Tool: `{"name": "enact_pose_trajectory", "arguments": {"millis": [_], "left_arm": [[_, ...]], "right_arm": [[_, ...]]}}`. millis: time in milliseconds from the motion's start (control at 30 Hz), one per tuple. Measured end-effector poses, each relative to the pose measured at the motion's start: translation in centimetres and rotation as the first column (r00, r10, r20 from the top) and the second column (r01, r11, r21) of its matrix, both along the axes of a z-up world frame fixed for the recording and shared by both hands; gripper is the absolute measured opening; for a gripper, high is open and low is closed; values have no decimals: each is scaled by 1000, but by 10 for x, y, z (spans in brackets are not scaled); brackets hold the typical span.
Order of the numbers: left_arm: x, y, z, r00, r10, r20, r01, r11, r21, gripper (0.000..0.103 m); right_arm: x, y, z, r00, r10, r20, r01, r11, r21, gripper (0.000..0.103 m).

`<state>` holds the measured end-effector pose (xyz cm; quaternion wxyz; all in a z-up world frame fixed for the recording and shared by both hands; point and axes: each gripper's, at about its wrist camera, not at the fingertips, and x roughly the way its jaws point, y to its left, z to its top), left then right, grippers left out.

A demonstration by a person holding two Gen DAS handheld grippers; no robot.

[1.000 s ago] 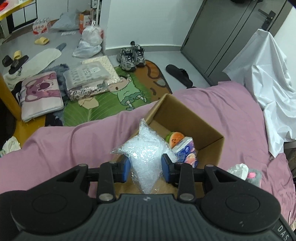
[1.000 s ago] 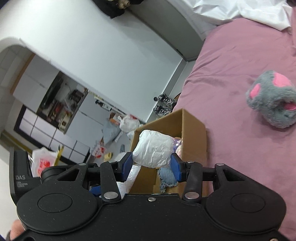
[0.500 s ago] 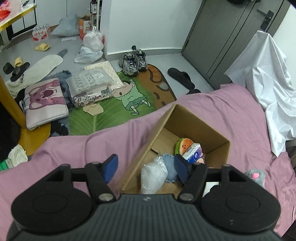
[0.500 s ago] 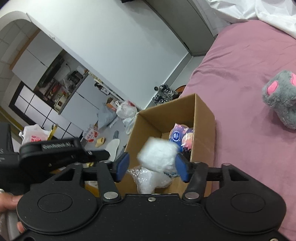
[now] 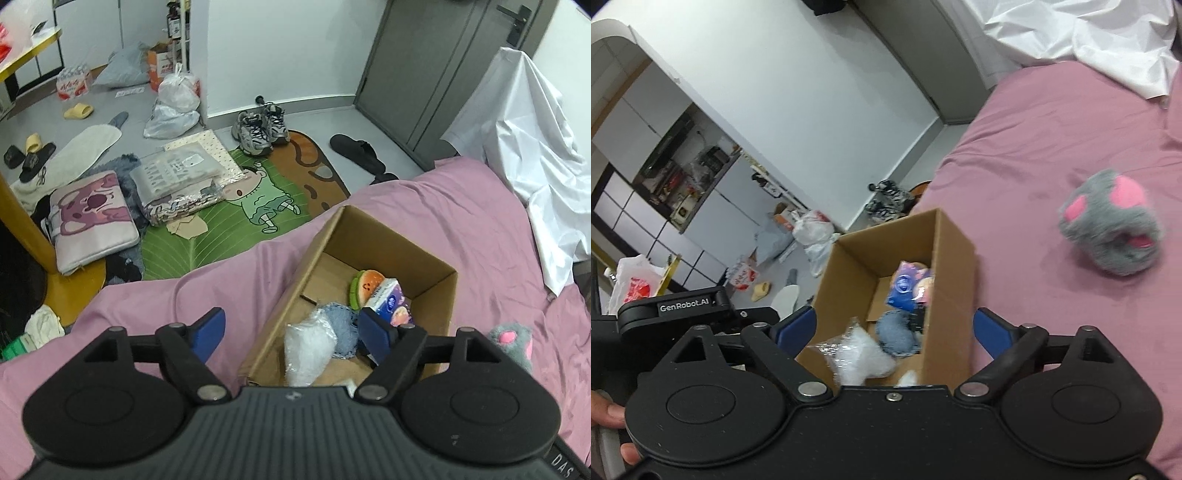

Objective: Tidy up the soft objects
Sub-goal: 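Move both tools to the grey plush with pink ears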

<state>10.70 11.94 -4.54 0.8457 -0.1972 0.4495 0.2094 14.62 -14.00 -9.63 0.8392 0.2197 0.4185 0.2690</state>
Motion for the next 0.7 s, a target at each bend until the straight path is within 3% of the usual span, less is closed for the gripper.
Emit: {"name": "enact_pose_trajectory", "arguments": {"millis": [700], "left_arm": [[29, -82, -4, 988, -154, -16, 155, 986, 54, 78]], "right_arm": [[11, -67, -11, 983, -165, -85, 166, 986, 4, 94]]}}
